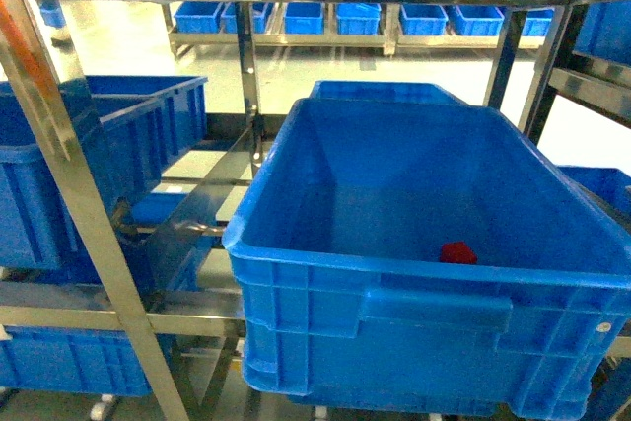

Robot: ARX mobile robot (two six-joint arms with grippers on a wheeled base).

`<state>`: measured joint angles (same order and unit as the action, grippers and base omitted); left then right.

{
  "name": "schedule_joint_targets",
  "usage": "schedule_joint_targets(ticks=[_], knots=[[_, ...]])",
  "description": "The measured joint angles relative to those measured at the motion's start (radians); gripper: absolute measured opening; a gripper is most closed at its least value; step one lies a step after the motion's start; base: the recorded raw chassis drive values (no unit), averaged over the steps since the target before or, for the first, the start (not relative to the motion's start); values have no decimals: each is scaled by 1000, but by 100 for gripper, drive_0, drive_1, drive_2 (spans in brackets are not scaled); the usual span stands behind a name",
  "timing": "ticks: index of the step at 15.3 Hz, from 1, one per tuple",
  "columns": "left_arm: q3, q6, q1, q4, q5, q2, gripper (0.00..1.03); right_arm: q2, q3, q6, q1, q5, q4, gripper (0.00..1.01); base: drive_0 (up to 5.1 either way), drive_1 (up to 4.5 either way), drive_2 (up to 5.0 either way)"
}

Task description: Pick red block from blue box to shelf

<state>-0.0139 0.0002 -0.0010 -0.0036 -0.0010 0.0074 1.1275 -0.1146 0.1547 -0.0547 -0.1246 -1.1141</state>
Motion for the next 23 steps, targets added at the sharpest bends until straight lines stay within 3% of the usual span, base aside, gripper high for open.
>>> schedule_joint_targets(ticks=[2, 3, 4, 5, 7, 8, 10, 18, 20, 23], knots=[[0, 0, 0, 0, 0, 0, 98, -237, 41, 0, 3, 66, 180, 98, 0, 0, 0], [0, 0, 0, 0, 0, 0, 98, -370, 38, -40, 36, 118, 376, 91, 0, 0, 0], [0, 0, 0, 0, 0, 0, 98, -521, 49, -92, 51, 119, 546, 78, 0, 0, 0], [0, 0, 0, 0, -1, 0, 98, -596, 56, -113, 56, 118, 622, 69, 0, 0, 0], [0, 0, 0, 0, 0, 0, 98, -680, 74, -134, 55, 124, 714, 42, 0, 0, 0], [0, 0, 0, 0, 0, 0, 98, -693, 101, -138, 55, 125, 678, 29, 0, 0, 0], [0, 0, 0, 0, 0, 0, 98, -753, 100, -146, 55, 125, 741, 3, 0, 0, 0], [0, 0, 0, 0, 0, 0, 98, -953, 100, -149, 55, 125, 937, 2, 0, 0, 0], [0, 0, 0, 0, -2, 0, 98, -1106, 99, -149, 55, 125, 1123, 2, 0, 0, 0], [0, 0, 0, 0, 0, 0, 98, -1123, 100, -149, 55, 125, 1118, 2, 0, 0, 0]])
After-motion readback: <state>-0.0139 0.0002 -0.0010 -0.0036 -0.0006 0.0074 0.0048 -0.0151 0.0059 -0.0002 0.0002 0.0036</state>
